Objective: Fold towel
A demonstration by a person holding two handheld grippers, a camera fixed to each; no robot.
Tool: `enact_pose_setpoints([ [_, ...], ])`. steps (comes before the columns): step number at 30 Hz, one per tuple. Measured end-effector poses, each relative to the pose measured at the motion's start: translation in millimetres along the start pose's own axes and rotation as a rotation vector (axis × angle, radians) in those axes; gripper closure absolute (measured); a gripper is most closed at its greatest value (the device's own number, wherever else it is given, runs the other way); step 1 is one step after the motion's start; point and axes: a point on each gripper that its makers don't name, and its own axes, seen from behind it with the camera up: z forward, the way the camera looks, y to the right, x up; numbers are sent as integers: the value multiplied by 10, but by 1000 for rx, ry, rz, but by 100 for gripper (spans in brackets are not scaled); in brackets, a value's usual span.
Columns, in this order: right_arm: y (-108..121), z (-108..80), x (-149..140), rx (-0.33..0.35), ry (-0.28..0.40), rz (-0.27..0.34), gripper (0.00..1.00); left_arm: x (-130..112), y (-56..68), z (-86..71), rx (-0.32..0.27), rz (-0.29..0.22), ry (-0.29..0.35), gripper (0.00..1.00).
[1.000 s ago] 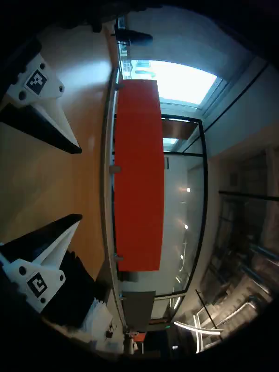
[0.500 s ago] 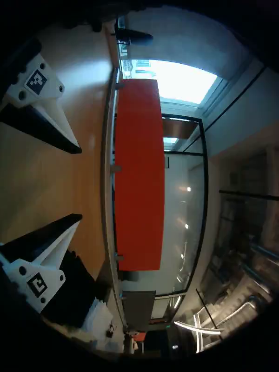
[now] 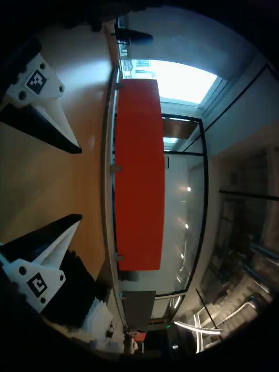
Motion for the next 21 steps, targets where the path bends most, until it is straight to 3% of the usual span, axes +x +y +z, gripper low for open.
enact_pose_setpoints([
  [21, 1, 2, -2, 0, 0, 0, 0, -22, 7, -1, 0, -1, 0, 5],
])
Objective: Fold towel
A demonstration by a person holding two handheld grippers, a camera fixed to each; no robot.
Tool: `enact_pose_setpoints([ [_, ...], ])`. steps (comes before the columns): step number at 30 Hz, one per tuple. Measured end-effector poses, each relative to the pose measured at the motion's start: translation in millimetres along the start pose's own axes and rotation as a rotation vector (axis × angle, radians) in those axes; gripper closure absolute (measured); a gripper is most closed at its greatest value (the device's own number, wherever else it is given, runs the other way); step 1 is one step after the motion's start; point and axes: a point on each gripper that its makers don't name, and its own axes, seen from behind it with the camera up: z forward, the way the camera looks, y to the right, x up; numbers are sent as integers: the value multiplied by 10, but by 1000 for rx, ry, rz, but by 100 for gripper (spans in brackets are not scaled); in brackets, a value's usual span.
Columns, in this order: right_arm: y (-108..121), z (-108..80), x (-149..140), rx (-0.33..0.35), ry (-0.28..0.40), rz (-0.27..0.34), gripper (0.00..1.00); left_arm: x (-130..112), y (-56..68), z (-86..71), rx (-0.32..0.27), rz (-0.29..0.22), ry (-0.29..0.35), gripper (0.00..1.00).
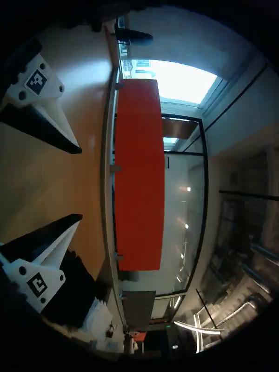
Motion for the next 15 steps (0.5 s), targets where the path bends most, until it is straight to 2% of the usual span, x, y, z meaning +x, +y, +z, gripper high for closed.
enact_pose_setpoints([
  [15, -2, -4, 7, 0, 0, 0, 0, -4, 0, 14, 0, -7, -1, 5],
])
